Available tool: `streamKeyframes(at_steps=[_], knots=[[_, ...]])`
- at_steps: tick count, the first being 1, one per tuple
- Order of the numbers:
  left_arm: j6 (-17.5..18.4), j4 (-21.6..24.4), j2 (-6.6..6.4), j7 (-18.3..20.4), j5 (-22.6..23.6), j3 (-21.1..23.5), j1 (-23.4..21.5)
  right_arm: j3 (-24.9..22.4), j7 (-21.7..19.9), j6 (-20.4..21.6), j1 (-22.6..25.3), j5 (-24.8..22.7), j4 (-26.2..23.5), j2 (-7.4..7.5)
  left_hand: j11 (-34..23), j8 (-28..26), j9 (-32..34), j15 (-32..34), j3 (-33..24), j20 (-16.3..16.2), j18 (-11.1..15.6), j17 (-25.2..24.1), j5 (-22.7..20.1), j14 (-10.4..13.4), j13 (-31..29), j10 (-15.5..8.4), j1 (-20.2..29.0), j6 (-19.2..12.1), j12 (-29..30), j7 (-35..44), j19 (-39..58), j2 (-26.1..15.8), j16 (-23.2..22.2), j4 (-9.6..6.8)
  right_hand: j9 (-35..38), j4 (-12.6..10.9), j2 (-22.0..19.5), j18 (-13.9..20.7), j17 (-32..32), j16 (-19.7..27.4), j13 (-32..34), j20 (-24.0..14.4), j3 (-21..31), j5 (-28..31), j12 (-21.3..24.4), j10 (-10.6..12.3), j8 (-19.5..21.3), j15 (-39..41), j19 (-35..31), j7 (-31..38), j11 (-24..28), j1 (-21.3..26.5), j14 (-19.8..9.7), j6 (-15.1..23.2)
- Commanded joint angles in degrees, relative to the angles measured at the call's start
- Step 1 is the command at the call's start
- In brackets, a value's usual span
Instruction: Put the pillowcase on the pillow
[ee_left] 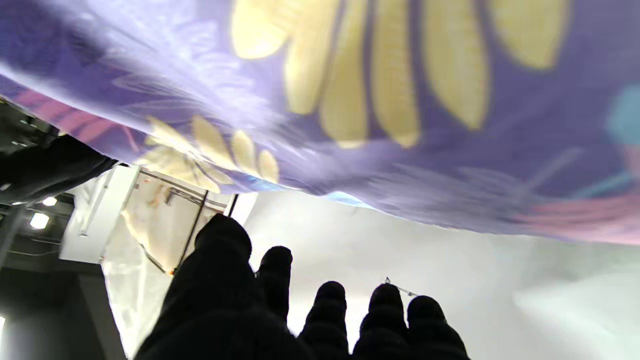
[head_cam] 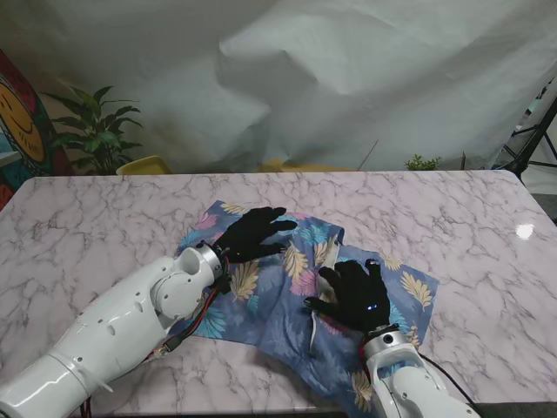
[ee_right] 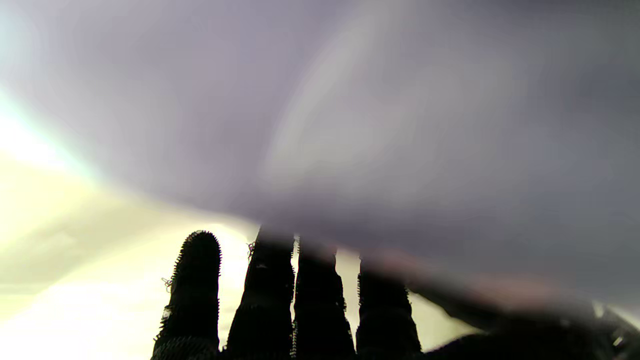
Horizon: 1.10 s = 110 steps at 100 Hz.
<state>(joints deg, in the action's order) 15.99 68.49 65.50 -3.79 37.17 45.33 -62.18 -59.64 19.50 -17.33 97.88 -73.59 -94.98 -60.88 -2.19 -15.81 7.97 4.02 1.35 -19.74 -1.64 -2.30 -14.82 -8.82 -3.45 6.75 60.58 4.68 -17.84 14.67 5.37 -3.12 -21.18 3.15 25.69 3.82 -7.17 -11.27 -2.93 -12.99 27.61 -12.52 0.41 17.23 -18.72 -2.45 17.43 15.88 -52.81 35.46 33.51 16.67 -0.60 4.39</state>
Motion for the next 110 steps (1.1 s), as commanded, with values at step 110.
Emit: streamKeyframes(at_steps=[110], knots=[[-13.45,10.05,-1.42,-3.1,2.0,17.34,-17.69,-11.12,13.83,11.36,-6.09,19.13,7.81,-4.83,1.38,-0.64,-1.83,-2.6,0.4,3.84,-1.11,0.03,0.41,-0.73,2.16,-0.15,-10.05,1.46,0.89,-7.01,-4.08,-4.14,3.39,-1.48,-1.63,-0.98,-2.42,3.24,-0.32,2.8,-1.1,1.9,-0.98,0.57,3.07,2.06,-3.14,-4.67,3.87,-1.37,-5.87,2.61,-2.1,1.33]])
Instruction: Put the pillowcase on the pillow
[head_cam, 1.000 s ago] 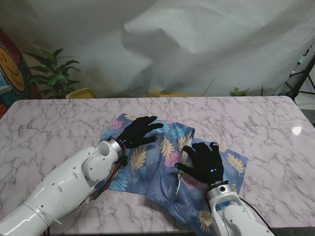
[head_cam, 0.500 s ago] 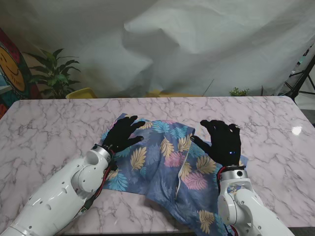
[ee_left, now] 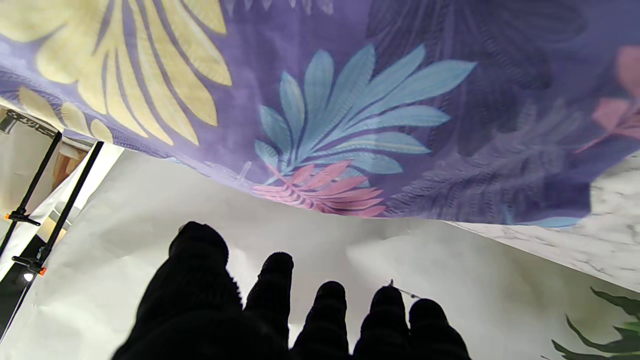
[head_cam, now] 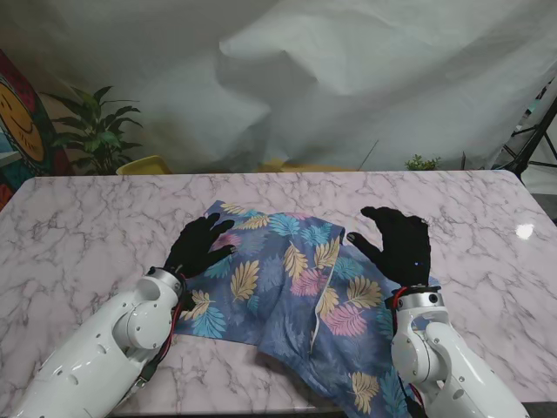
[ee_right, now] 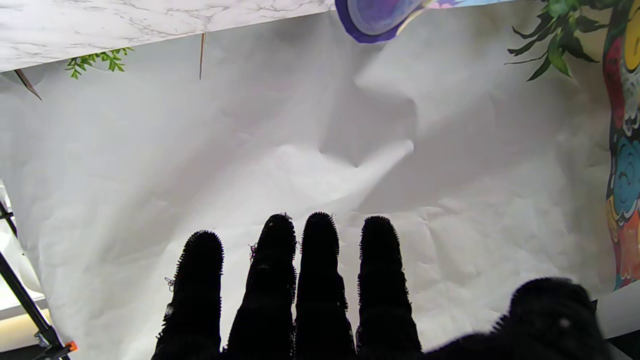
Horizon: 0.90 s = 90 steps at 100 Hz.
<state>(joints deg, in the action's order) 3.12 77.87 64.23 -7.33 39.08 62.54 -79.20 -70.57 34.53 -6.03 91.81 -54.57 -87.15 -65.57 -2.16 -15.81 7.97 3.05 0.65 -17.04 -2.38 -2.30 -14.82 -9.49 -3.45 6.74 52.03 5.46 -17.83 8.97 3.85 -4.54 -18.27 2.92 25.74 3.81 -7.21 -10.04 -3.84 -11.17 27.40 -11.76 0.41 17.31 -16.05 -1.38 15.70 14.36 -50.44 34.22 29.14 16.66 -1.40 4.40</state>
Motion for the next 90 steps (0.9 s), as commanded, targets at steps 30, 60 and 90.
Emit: streamKeyframes(at_steps=[30,60,90], knots=[[-2.01,2.48,0.1,-1.35,0.68,1.43,-2.76,-0.51,-0.5,-0.03,0.04,-0.49,0.14,-0.08,1.06,-0.93,-1.83,-1.44,1.12,1.3,-0.48,-0.01,-0.06,-0.17,2.19,-0.09,-1.11,0.66,0.59,-1.55,-2.29,-2.4,0.39,-1.21,-0.99,-0.9,-2.35,1.84,0.26,0.96,-0.42,1.19,-0.92,1.48,0.31,1.21,-1.81,-3.07,1.59,0.66,-1.45,2.87,-1.25,1.66],[-2.53,4.19,-0.13,-1.26,1.91,2.33,-4.24,-0.59,0.62,-0.19,0.77,-1.31,-0.68,-0.09,1.07,-1.09,-1.89,-1.49,1.12,1.44,-0.41,-0.06,-0.06,-0.07,2.22,0.0,-0.76,0.73,0.39,-1.87,-2.16,-2.28,0.43,-1.2,-0.21,-0.86,-2.31,1.43,0.12,0.94,0.19,1.19,-0.95,2.07,0.34,1.37,-2.23,-2.99,1.58,0.95,-1.61,2.95,-1.12,1.81],[-3.33,5.35,-0.28,-1.97,3.8,3.25,-5.3,-0.85,1.39,-0.47,1.49,-1.79,-1.34,-0.12,0.96,-1.25,-1.86,-1.49,1.13,1.51,-0.54,-0.08,-0.41,-0.22,2.21,0.13,-0.57,0.79,0.13,-1.89,-2.05,-2.31,0.47,-1.18,0.56,-0.85,-2.26,1.25,-0.22,0.92,0.86,1.16,-0.94,2.65,0.38,1.53,-2.5,-2.93,1.49,1.14,-1.8,3.11,-1.19,1.92]])
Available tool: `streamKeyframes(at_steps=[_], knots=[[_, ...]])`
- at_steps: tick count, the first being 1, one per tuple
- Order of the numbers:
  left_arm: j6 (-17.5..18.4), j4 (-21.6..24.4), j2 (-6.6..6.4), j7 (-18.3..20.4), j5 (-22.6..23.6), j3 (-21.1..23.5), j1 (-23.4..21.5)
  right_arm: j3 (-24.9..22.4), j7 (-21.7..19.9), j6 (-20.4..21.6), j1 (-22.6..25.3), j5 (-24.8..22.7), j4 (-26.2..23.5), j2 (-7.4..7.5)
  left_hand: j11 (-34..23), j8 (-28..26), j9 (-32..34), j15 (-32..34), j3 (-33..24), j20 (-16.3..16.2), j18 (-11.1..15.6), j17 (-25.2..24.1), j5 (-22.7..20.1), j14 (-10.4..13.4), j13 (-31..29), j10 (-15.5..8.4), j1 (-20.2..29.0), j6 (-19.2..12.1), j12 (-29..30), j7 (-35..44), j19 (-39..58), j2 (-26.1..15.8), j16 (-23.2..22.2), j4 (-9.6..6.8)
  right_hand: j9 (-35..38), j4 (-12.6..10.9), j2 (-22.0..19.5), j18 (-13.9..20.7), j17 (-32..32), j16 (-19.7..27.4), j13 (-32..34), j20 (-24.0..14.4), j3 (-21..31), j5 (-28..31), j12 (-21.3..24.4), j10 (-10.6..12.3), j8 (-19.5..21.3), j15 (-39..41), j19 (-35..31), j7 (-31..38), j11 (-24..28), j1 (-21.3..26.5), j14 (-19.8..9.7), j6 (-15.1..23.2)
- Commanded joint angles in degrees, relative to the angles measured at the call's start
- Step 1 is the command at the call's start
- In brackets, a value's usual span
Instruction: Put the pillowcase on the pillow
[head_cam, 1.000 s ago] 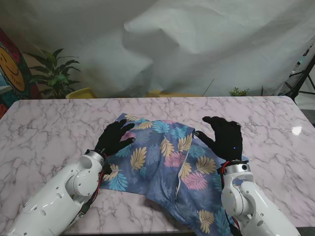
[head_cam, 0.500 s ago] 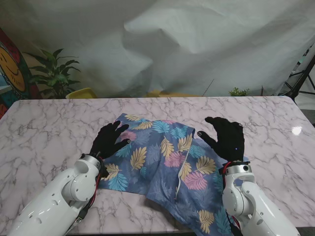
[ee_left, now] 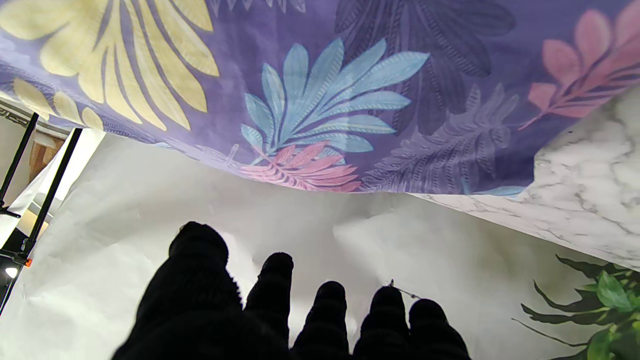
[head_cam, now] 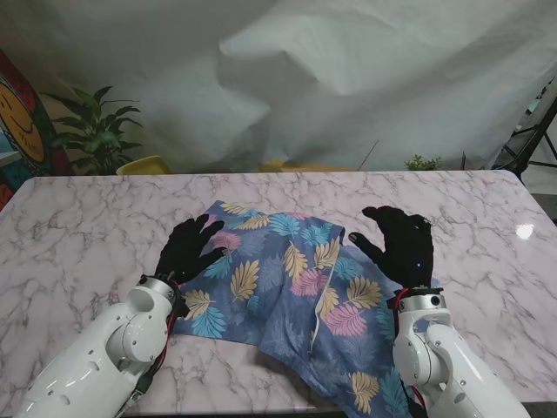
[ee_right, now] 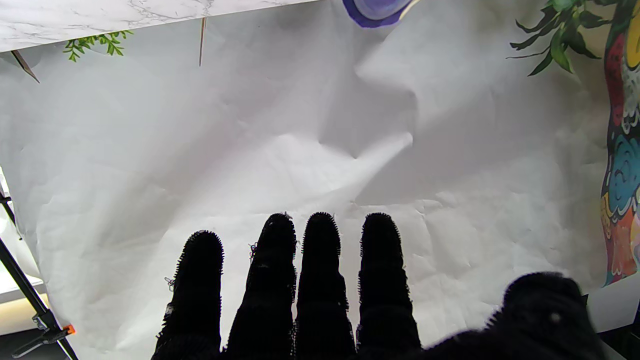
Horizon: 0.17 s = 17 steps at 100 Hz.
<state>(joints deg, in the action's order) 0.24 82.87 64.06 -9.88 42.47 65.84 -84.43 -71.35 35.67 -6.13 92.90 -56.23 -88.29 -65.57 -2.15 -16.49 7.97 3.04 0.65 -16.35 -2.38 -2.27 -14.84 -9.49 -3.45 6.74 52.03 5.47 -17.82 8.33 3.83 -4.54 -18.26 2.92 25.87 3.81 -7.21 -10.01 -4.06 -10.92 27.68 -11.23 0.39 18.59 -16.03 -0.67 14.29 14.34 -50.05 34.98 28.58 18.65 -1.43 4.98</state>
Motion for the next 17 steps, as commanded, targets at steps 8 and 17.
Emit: streamKeyframes(at_steps=[8,17], knots=[[-0.25,0.12,-0.01,0.28,0.07,-0.05,0.0,-0.09,0.12,-0.55,0.47,-0.05,-0.29,-0.13,0.97,-0.59,-1.87,-1.53,1.1,0.82,-0.52,-0.13,-0.35,-0.14,2.24,0.11,-0.46,0.81,0.08,-1.3,-1.99,-2.32,0.5,-1.18,0.54,-0.86,-2.29,1.09,-0.02,0.68,0.66,0.64,-0.89,1.43,0.38,0.92,-1.14,-2.93,1.11,0.39,-1.31,1.18,-1.13,1.35],[-0.4,0.15,-0.08,0.38,0.3,0.0,-0.06,-0.11,-0.21,-0.62,0.54,0.06,-0.41,-0.12,0.96,-0.62,-1.87,-1.51,1.11,0.82,-0.53,-0.13,-0.39,-0.2,2.2,0.13,-0.43,0.75,0.04,-1.31,-1.96,-2.35,0.51,-1.18,0.65,-0.85,-2.24,1.08,-0.03,0.68,0.77,0.64,-0.89,1.59,0.38,0.95,-1.19,-2.92,1.12,0.44,-1.36,1.26,-1.08,1.37]])
